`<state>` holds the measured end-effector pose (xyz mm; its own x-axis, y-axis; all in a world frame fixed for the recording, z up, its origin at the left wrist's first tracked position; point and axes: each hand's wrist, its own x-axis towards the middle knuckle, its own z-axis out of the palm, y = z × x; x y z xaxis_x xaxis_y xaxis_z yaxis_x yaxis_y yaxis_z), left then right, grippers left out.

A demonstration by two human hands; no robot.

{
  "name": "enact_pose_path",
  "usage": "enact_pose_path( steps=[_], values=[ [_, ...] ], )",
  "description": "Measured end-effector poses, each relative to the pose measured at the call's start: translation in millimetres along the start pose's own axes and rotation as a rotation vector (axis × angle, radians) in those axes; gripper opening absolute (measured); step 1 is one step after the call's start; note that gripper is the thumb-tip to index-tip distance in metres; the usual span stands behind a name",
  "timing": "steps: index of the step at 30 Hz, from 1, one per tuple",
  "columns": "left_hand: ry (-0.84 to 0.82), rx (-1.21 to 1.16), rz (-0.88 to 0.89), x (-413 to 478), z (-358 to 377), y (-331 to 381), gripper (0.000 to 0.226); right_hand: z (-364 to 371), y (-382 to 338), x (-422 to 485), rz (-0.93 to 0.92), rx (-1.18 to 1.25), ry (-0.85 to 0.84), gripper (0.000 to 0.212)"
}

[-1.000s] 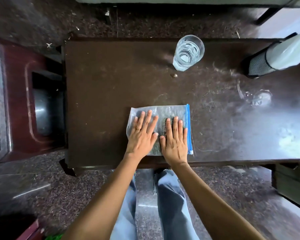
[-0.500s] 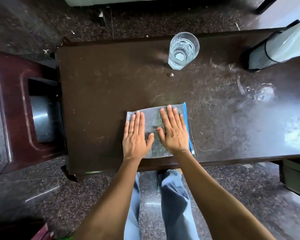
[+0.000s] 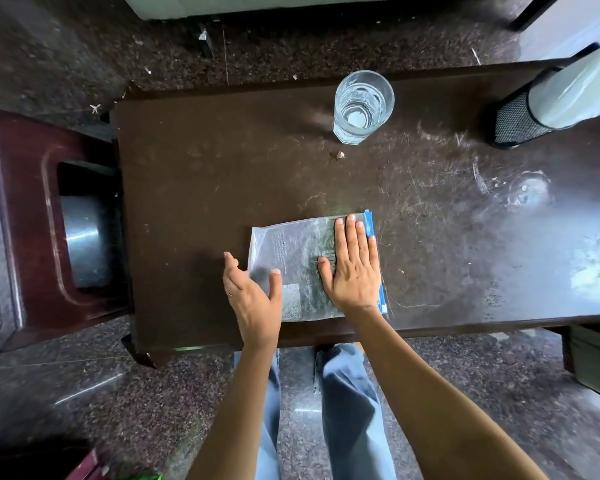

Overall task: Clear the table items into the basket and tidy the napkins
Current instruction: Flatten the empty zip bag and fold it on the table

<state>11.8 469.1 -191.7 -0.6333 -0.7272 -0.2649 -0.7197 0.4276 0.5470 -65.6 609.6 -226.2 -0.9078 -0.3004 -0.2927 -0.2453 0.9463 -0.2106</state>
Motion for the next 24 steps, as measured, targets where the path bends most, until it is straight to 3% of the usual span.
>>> enact_pose_path(
  steps=[3,6,9,13,16,18,22,24],
  values=[
    [-0.055,-0.197,-0.180,-1,-8,15,0.082,0,0,0,0.001,0.005,0.003,0.069],
    [-0.114,-0.314,-0.377,3,-18,23,0.060,2,0,2,-0.006,0.012,0.009,0.070],
    [-0.165,-0.250,-0.142,-13,-23,44,0.040,4,1,1,-0.003,0.043,0.015,0.069],
    [-0.177,-0.214,0.177,-46,-3,73,0.041,2,1,1,-0.006,0.181,0.018,0.064],
    [-0.229,-0.234,0.149,-61,19,88,0.058,-9,13,-4,0.001,0.573,0.048,0.055],
    [-0.240,-0.242,0.105,-66,33,96,0.064,-20,22,-14,0.067,0.787,0.114,0.061],
    [-0.237,-0.168,0.086,-64,62,103,0.070,-20,41,-31,0.163,0.831,0.305,0.047],
    [-0.257,-0.130,0.103,-60,74,104,0.073,-18,49,-39,0.205,0.862,0.307,0.045]
  ],
)
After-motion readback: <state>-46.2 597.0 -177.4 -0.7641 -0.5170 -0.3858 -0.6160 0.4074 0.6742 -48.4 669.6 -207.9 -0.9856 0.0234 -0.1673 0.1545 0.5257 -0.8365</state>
